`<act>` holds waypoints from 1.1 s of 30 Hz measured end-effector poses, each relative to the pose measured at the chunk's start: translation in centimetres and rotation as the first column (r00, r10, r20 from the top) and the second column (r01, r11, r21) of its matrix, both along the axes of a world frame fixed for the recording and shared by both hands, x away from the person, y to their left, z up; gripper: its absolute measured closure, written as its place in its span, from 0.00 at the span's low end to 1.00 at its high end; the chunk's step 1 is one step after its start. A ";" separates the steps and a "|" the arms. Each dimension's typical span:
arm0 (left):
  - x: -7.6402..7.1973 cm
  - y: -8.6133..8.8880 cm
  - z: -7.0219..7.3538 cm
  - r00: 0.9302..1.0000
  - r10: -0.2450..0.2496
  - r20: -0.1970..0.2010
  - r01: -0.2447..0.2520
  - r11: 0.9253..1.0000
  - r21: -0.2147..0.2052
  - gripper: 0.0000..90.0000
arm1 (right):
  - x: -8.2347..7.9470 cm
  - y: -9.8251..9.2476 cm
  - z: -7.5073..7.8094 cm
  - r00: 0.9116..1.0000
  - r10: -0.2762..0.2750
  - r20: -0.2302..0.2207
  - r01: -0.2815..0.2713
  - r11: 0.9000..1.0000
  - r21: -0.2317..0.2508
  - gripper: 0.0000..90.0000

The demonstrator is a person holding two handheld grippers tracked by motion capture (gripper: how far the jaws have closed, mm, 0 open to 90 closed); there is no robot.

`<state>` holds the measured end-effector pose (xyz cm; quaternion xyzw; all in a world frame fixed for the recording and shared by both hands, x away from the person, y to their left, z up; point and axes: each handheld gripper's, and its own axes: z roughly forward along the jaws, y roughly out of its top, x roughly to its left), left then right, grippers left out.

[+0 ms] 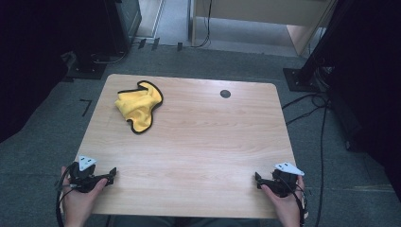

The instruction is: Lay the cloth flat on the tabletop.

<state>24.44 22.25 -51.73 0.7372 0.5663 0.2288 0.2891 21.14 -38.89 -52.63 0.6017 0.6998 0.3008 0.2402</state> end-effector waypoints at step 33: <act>14.3 -11.3 1.3 0.999 0.033 -0.020 -0.032 0.999 0.043 0.48 | -0.1 0.9 0.1 1.000 -0.006 0.012 0.006 1.000 0.000 0.06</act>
